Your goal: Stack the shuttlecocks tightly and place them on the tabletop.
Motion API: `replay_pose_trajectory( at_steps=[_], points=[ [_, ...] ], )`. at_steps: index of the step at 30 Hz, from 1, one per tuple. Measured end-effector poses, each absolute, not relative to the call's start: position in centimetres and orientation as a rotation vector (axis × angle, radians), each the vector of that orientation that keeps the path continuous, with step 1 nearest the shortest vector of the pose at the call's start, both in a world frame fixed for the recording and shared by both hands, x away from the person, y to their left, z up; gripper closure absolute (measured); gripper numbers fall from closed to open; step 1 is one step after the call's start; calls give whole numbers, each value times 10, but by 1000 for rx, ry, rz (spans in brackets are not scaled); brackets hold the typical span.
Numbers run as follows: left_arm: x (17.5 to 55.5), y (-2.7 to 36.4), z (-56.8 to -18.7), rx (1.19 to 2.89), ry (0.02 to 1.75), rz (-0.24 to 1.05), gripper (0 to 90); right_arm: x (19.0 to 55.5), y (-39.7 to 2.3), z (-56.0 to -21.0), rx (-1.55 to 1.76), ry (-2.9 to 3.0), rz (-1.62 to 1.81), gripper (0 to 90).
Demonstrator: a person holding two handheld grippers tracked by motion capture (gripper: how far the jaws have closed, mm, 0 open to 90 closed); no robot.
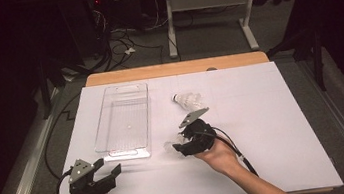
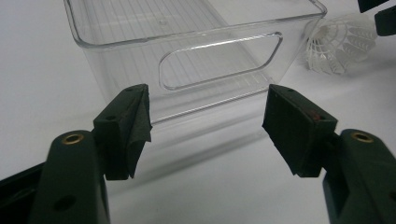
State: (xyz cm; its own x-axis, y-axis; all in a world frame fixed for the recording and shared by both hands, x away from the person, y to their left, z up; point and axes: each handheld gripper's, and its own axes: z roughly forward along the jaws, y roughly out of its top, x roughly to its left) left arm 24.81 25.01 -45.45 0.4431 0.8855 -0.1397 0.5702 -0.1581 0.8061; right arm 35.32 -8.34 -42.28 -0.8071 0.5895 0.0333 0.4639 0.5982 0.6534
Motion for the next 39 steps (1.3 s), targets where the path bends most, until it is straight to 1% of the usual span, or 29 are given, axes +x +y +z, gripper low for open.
replay_pose_trajectory(
  at_steps=[8,20,39],
  points=[
    [248,250,-455,1850,1235,470,327,357,-76,-428,880,2641,971,456],
    [247,250,-454,1843,1232,476,329,359,-72,-429,868,2619,946,488],
    [247,251,-454,1838,1233,470,329,356,-74,-424,843,2591,919,653]
  ],
)
